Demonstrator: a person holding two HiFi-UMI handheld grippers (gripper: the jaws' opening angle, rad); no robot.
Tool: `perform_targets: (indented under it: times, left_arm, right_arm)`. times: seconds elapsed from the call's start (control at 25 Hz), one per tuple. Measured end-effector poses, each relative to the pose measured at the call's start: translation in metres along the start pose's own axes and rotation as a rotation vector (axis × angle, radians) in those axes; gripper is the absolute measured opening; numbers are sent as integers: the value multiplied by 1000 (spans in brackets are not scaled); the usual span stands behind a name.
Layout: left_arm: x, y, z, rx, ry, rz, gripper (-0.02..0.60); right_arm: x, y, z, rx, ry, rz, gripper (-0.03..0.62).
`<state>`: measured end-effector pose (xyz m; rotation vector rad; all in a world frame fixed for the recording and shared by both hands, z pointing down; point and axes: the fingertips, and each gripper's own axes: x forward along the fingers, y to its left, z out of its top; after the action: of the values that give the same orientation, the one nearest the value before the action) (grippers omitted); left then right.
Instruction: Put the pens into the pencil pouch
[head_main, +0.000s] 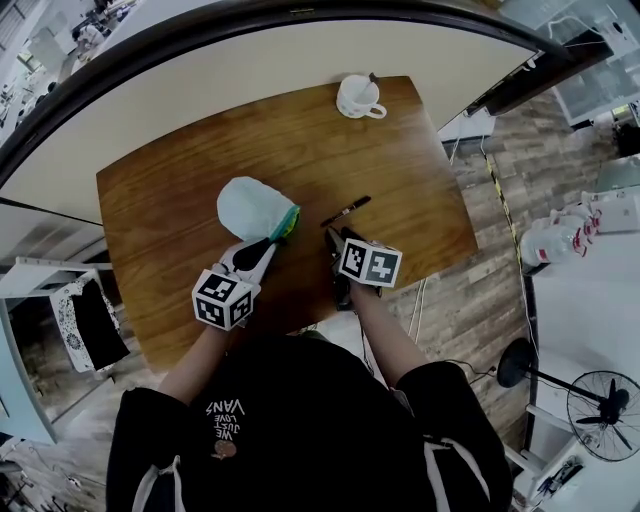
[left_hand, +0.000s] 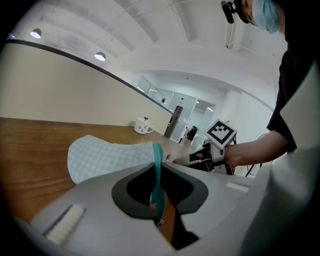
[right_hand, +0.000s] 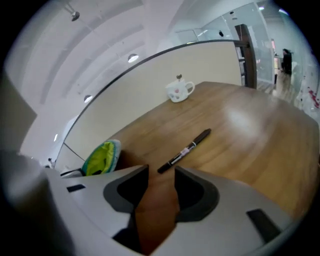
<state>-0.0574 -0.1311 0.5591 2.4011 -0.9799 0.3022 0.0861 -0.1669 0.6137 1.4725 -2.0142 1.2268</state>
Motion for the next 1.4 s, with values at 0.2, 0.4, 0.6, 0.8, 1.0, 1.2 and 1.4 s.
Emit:
perform_targets:
  times: [0.2, 0.4, 0.6, 0.8, 1.0, 1.2, 1.4]
  left_arm:
    - [0, 4, 0, -14, 2, 6, 40]
    - [2, 4, 1, -24, -4, -3, 40]
    - [1, 9, 1, -33, -6, -5, 40]
    - [-1, 15, 1, -42, -13, 4, 41]
    - [-1, 17, 2, -44, -18, 20, 41]
    - [-4, 17, 1, -33, -11, 39, 40]
    - [-6, 18, -1, -10, 1, 57, 40]
  right_arm:
    - [16, -10, 7, 54, -35, -134, 156]
    - [31, -19, 17, 80, -71, -252, 158]
    - [33, -25, 14, 54, -37, -322, 153]
    - [32, -27, 12, 27, -16, -334, 99]
    - [31, -32, 10, 21, -11, -301, 49]
    - [18, -27, 1, -8, -4, -224, 48]
    - [-3, -1, -23, -60, 31, -118, 48]
